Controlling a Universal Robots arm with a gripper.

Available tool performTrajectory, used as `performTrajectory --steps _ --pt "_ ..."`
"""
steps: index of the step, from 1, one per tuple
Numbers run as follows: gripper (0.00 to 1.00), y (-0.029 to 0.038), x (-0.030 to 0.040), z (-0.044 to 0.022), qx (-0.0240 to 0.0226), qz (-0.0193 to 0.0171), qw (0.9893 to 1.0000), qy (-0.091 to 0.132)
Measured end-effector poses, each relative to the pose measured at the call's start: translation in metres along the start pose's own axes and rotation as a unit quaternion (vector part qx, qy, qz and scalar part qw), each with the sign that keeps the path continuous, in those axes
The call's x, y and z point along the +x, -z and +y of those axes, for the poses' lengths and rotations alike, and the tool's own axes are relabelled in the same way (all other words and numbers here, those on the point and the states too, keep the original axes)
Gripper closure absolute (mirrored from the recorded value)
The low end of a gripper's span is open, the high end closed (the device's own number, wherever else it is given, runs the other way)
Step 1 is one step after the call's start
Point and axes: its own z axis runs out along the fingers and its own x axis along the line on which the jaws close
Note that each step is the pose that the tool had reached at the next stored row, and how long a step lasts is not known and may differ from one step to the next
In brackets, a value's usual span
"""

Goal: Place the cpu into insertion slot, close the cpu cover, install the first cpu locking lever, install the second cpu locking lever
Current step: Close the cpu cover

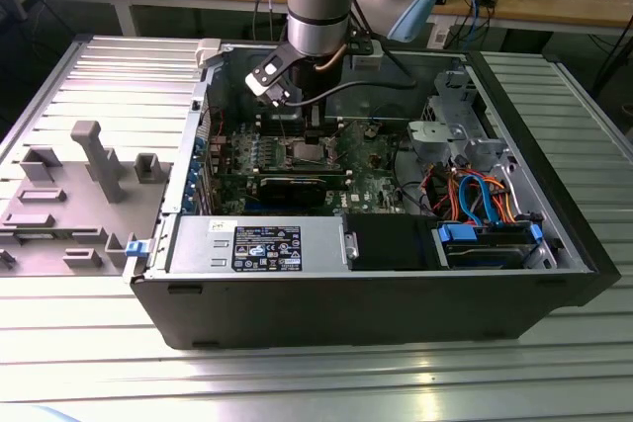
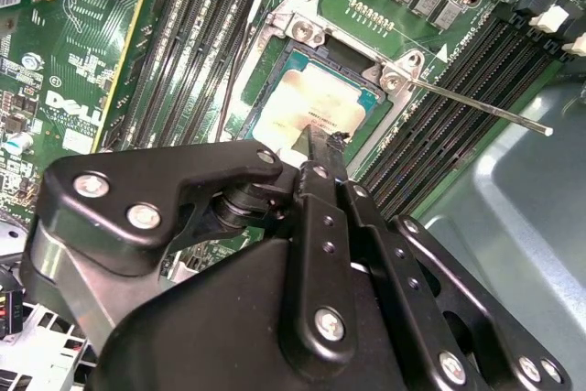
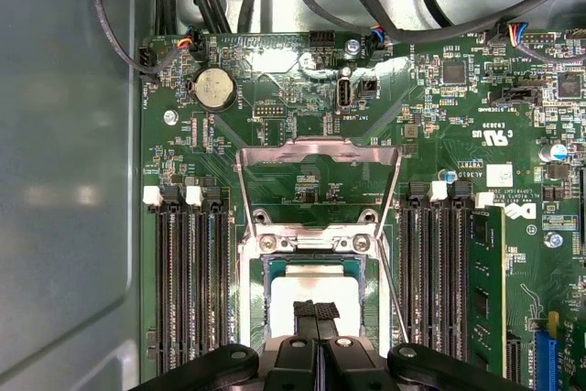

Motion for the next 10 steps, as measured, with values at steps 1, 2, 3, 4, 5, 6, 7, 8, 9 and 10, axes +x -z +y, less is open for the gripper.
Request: performTrajectory --steps 1,2,3,4,5,6,7,8,9,10 --pt "0.89 0.001 0.0 0.0 0.0 0.0 1.0 0.0" --pt "0.89 0.0012 0.0 0.0 0.0 0.0 1.0 0.0" --pt "0.89 0.0013 0.0 0.0 0.0 0.0 1.0 0.0" --pt "0.89 0.0014 0.0 0.0 0.0 -0.0001 1.0 0.0" --pt "0.89 0.0018 0.0 0.0 0.0001 -0.0001 1.0 0.0" --pt "0.89 0.0021 0.0 0.0 0.0001 -0.0001 1.0 0.0" --pt "0.89 0.0023 0.0 0.0001 0.0 -0.0001 1.0 0.0" --pt "0.89 0.0027 0.0 0.0001 0.0 -0.0001 1.0 0.0" --pt "0.89 0.0029 0.0001 0.0001 0.0 -0.0001 1.0 0.0" --pt "0.89 0.0033 0.0001 0.0001 0.0 0.0 1.0 0.0"
